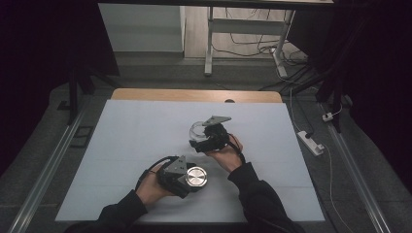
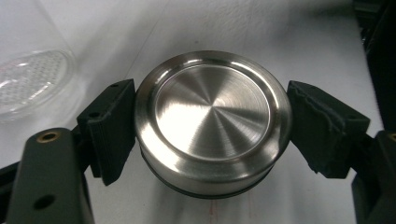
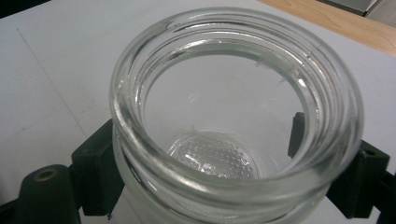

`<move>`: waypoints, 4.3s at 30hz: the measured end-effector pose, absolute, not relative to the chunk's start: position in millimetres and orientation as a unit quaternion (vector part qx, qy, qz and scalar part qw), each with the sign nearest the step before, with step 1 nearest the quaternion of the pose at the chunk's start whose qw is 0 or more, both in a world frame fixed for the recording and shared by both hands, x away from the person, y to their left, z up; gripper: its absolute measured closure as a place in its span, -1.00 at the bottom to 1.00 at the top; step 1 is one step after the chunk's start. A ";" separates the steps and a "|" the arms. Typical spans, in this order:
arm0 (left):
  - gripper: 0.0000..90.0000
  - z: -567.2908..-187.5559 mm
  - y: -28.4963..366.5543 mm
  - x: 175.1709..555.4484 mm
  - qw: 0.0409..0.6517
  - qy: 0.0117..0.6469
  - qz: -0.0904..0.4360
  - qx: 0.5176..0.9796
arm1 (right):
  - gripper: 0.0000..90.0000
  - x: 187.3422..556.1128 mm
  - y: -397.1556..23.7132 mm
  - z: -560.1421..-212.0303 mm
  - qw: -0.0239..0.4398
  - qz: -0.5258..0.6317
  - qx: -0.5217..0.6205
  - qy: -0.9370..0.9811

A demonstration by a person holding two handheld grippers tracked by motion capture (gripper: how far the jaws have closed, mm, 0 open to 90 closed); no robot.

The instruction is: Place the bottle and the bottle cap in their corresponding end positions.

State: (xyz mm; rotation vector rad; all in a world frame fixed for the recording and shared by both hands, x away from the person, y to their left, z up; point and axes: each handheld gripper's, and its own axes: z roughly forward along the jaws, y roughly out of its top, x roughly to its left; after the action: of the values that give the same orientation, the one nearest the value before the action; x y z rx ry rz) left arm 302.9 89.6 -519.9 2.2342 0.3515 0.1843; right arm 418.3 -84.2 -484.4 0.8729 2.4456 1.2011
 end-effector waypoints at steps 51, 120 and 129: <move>-0.92 -519.1 110.6 318.3 0.406 0.245 0.036 0.880 | -1.00 426.2 -77.5 -490.9 0.134 0.410 0.308 0.848; -1.00 -499.5 225.3 254.6 0.417 0.360 0.073 0.831 | -1.00 315.4 -170.5 -483.3 0.121 0.423 0.291 0.849; -1.00 -500.5 249.7 241.0 0.421 0.388 0.086 0.815 | -1.00 303.9 -195.6 -487.7 0.126 0.418 0.314 0.843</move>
State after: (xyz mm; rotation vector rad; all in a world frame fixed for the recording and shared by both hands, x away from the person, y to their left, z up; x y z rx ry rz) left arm 241.0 249.7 -500.5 2.0419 0.9720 0.2162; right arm 303.9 -195.6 -487.7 0.9141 2.4564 1.2171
